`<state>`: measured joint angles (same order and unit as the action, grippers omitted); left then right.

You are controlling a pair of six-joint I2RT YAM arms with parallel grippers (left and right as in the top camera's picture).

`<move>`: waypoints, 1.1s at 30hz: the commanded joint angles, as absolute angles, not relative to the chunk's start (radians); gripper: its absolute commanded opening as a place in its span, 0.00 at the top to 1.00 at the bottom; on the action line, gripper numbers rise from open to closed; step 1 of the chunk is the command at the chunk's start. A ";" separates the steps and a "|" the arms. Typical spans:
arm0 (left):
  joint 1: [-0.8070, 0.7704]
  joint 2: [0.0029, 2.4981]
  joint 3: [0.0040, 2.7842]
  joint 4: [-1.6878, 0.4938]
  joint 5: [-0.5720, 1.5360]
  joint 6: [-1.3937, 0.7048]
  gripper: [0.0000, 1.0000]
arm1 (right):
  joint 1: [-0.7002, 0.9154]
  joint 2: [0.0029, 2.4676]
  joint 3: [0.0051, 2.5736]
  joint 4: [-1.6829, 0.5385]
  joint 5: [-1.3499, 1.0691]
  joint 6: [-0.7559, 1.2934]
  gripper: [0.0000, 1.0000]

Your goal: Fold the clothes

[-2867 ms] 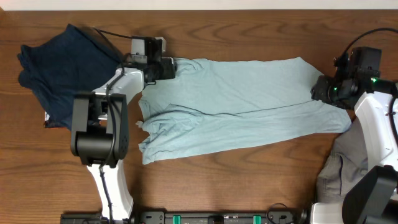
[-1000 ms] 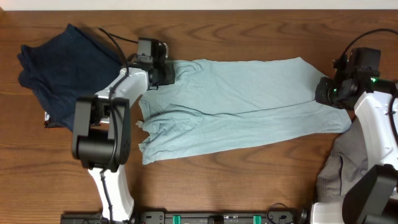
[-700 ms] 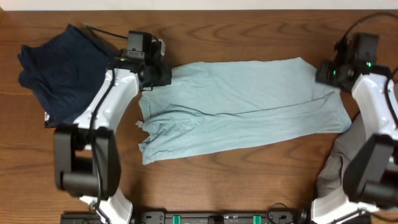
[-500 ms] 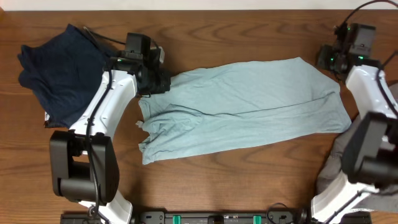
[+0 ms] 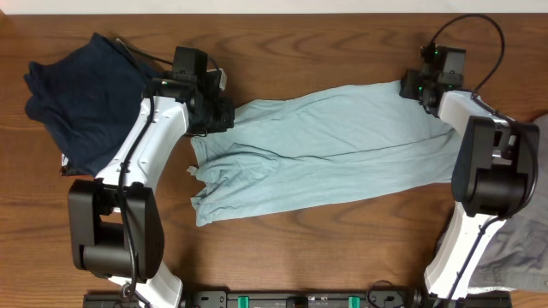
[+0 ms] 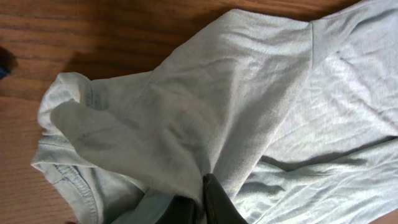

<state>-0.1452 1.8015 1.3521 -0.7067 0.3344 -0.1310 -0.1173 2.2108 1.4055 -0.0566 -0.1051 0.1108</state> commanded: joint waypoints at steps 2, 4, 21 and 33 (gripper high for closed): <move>-0.141 1.797 1.352 -0.710 0.340 -0.129 0.94 | -0.109 2.244 1.406 -0.085 -0.050 0.115 0.76; -0.141 1.797 1.352 -0.710 0.340 -0.129 0.94 | -0.113 2.244 1.406 -0.098 -0.046 0.115 0.86; -0.072 1.702 1.353 -0.814 0.554 -0.129 0.94 | -0.126 1.954 1.406 -0.395 0.141 0.115 0.99; -0.052 1.578 1.352 -1.225 0.561 -0.127 0.94 | -0.131 1.843 1.406 -0.888 0.350 0.115 0.99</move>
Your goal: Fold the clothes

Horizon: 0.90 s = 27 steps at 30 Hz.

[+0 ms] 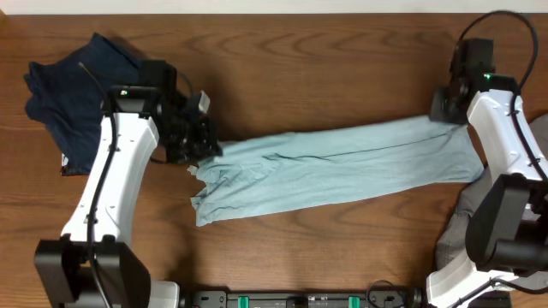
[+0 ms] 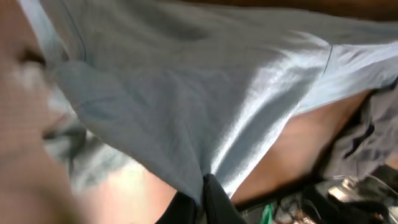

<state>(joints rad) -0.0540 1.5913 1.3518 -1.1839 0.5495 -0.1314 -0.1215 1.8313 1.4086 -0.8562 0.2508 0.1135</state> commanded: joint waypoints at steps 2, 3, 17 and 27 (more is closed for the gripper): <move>-0.052 1.578 1.346 -1.279 0.561 -0.108 0.94 | -0.138 1.843 1.406 -0.920 0.371 0.115 0.99; -0.052 1.578 1.342 -1.292 0.561 -0.099 0.94 | -0.139 1.843 1.406 -0.929 0.379 0.115 0.99; -0.052 1.578 1.290 -1.360 0.561 -0.083 0.86 | -0.185 1.843 1.405 -1.055 0.389 0.115 0.94; -0.052 1.579 1.290 -1.174 0.561 -0.084 0.36 | -0.185 1.843 1.405 -1.082 0.389 0.115 0.89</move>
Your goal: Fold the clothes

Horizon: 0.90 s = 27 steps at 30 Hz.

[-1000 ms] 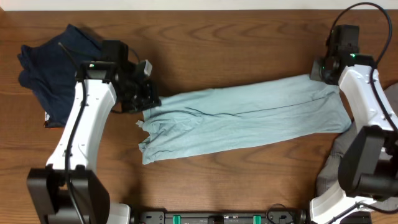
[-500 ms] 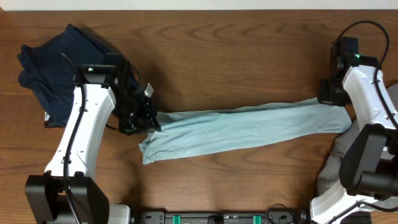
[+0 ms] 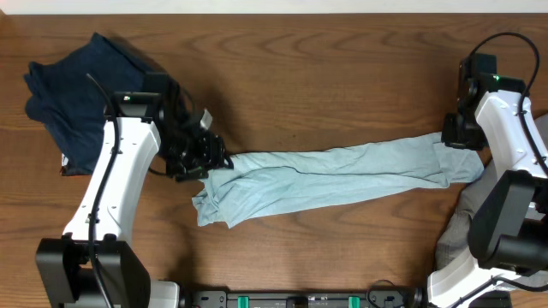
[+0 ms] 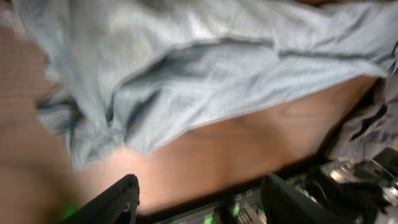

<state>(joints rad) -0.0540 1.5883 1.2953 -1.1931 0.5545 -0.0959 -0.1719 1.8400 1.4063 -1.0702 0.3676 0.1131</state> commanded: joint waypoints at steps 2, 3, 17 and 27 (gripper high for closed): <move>-0.052 1.580 1.290 -1.148 0.558 -0.083 0.36 | -0.185 1.843 1.405 -1.092 0.389 0.115 0.77; -0.052 1.581 1.290 -1.143 0.552 -0.083 0.36 | -0.187 1.843 1.405 -1.092 0.389 0.115 0.71; -0.052 1.582 1.262 -1.031 0.505 -0.084 0.36 | -0.430 1.966 1.405 -1.030 0.014 -0.043 0.55; -0.052 1.582 1.262 -1.019 0.505 -0.084 0.36 | -0.444 2.067 1.405 -0.876 -0.113 -0.139 0.34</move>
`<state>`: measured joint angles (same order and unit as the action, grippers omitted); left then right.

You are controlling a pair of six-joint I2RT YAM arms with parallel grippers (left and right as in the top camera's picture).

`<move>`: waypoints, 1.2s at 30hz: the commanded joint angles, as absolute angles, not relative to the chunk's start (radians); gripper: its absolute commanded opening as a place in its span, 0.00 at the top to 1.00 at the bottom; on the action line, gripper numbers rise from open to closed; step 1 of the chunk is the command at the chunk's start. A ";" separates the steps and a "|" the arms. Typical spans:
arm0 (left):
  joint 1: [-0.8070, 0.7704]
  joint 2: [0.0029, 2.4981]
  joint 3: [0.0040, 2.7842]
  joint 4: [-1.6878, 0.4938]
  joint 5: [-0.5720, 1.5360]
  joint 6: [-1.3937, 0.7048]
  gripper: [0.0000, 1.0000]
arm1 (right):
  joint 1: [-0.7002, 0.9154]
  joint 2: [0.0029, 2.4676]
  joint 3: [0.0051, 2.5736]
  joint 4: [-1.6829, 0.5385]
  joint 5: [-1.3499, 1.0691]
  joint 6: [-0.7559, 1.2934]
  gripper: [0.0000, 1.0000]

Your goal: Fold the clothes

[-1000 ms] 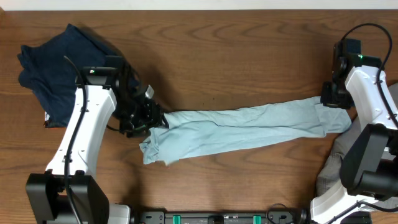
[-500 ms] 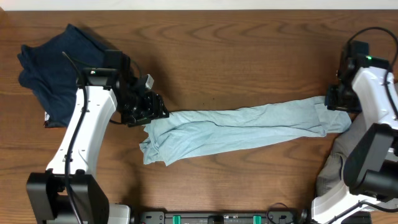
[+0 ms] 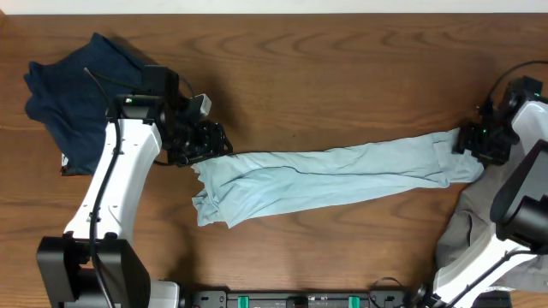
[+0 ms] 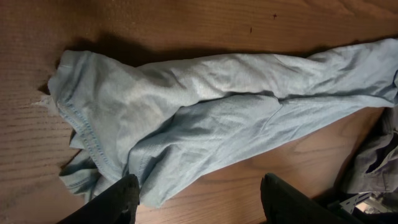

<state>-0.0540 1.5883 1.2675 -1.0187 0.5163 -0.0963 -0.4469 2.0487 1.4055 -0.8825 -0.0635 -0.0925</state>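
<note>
A light blue garment (image 3: 334, 175) lies on the table as a long narrow strip, folded lengthwise, running from left to right. In the left wrist view the garment (image 4: 205, 112) shows its hemmed left end bunched and creased. My left gripper (image 3: 210, 141) hovers just beyond that left end. In the left wrist view this gripper (image 4: 199, 186) stands wide open with nothing between its fingers. My right gripper (image 3: 478, 144) sits at the strip's right end, and from above I cannot make out how its jaws stand.
A dark navy garment (image 3: 77, 94) lies crumpled at the back left. A grey garment (image 3: 514, 244) lies at the right front by the right arm's base, and the left wrist view also shows the grey garment (image 4: 373, 158). Bare wooden table (image 3: 342, 77) stretches behind the strip.
My left gripper has shifted slightly back from the garment's left end and is still open. My right gripper has moved a little to the right. The strip lies as before.
At first the blue garment lay spread wide, with each gripper at a far corner and the left shut on cloth. Then the far edge was nearer the front, the garment narrower. Then the left gripper was open and the cloth lay as a folded strip, as now.
</note>
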 commanded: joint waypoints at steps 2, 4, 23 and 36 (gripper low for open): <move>-0.052 1.582 1.262 -1.019 0.505 -0.084 0.36 | -0.444 2.080 1.405 -0.878 -0.113 -0.145 0.34; -0.052 1.582 1.262 -1.018 0.505 -0.084 0.36 | -0.444 2.098 1.405 -0.887 -0.115 -0.145 0.40; -0.051 1.582 1.262 -1.000 0.455 -0.083 0.36 | -0.365 1.931 1.604 -1.181 -0.155 -0.117 0.99; -0.051 1.582 1.262 -1.004 0.455 -0.083 0.36 | 0.117 1.899 1.559 -1.295 -0.169 0.047 0.99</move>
<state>-0.0540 1.5883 1.2675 -0.9981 0.4641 -0.0963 0.0383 1.8935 1.5795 -1.3037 -0.1543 -0.0402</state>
